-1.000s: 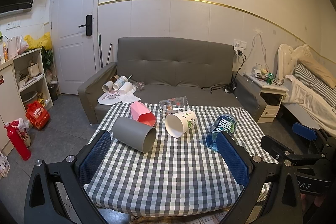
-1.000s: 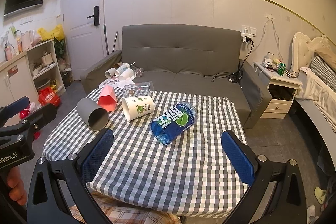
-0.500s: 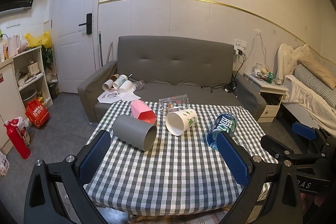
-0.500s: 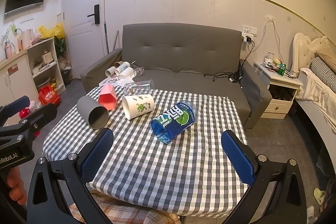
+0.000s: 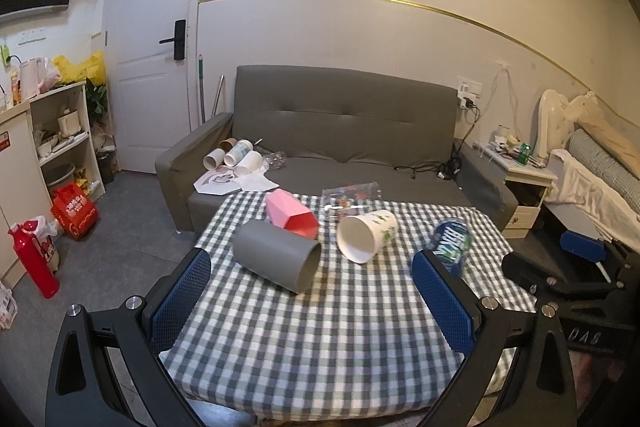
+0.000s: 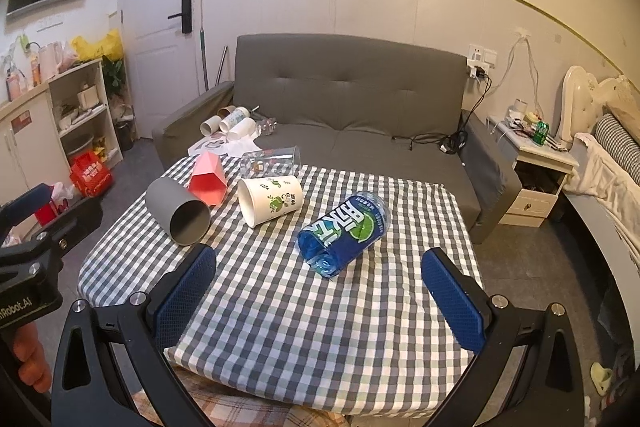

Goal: Flip cup upside down
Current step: 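Reach the right tool to the white leaf-print cup and grasp its body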

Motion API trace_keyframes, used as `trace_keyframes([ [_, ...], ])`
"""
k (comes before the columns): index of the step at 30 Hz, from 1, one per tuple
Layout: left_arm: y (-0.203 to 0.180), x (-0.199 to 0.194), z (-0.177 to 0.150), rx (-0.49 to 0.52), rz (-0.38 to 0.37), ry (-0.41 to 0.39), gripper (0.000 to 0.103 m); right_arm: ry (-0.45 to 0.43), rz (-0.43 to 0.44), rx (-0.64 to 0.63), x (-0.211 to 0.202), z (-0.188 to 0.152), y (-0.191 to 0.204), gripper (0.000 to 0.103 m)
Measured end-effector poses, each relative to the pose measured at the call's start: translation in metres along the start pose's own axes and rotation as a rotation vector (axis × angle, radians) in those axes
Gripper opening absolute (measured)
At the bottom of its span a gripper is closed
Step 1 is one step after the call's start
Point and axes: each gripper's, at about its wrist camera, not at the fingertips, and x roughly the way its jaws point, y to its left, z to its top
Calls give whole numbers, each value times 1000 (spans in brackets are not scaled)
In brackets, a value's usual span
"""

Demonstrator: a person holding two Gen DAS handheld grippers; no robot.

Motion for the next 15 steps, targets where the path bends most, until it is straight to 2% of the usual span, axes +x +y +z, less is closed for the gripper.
trace_keyframes([
  [7,30,31,9,-29,39,27,103,102,-16,-6,43,28,15,103],
  [15,58,78,16,-60,82,66,103,258,-38,59,134,64,30,103],
])
